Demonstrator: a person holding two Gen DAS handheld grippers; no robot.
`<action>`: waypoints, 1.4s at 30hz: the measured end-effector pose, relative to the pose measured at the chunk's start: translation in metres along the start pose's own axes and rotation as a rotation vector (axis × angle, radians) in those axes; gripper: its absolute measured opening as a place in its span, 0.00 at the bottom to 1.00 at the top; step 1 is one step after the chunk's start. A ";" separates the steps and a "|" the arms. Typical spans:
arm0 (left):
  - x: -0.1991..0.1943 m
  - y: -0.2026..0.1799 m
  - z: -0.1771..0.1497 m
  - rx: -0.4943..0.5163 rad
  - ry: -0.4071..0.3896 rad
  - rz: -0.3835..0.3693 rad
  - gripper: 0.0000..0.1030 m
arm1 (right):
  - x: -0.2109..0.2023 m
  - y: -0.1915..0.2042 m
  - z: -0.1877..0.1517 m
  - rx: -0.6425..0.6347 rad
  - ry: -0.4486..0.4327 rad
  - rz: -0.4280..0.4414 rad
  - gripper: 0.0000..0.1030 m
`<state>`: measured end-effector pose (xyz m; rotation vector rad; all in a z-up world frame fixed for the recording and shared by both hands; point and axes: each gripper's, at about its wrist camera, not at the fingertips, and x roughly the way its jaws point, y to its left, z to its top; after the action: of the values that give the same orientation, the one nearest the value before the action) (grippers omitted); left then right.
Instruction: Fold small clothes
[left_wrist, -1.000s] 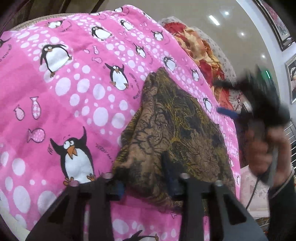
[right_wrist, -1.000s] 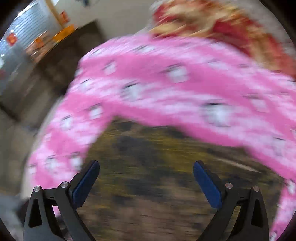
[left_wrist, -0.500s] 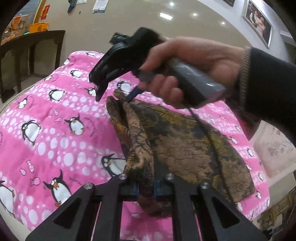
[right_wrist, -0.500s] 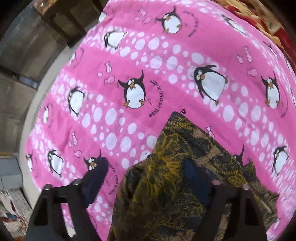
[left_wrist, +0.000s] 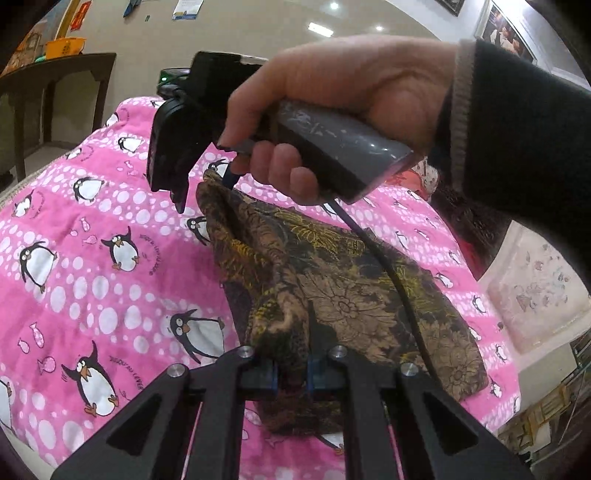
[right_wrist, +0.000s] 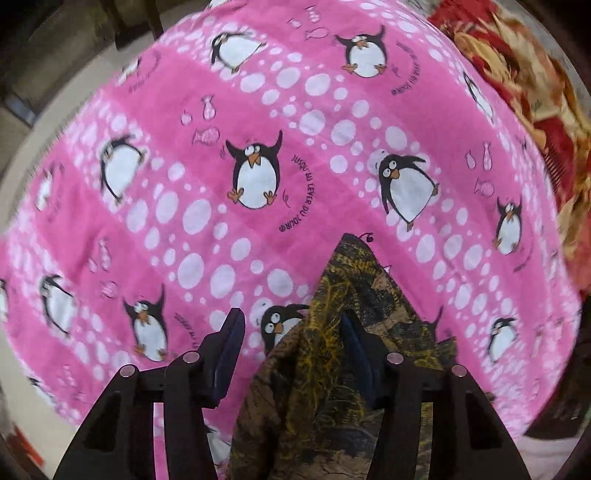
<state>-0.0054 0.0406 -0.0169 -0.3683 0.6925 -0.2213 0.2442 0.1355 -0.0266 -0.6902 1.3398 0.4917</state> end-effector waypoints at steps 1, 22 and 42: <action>0.000 0.001 0.001 -0.009 0.002 -0.004 0.09 | 0.001 0.005 0.003 -0.007 0.002 -0.019 0.56; 0.003 -0.006 0.000 -0.015 0.039 0.007 0.09 | -0.005 -0.054 -0.038 0.076 -0.073 0.008 0.10; -0.004 -0.049 -0.004 0.068 0.048 -0.038 0.07 | -0.028 -0.169 -0.128 0.193 -0.160 0.127 0.07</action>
<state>-0.0147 -0.0038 0.0027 -0.3119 0.7238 -0.2900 0.2646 -0.0725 0.0185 -0.4004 1.2648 0.5011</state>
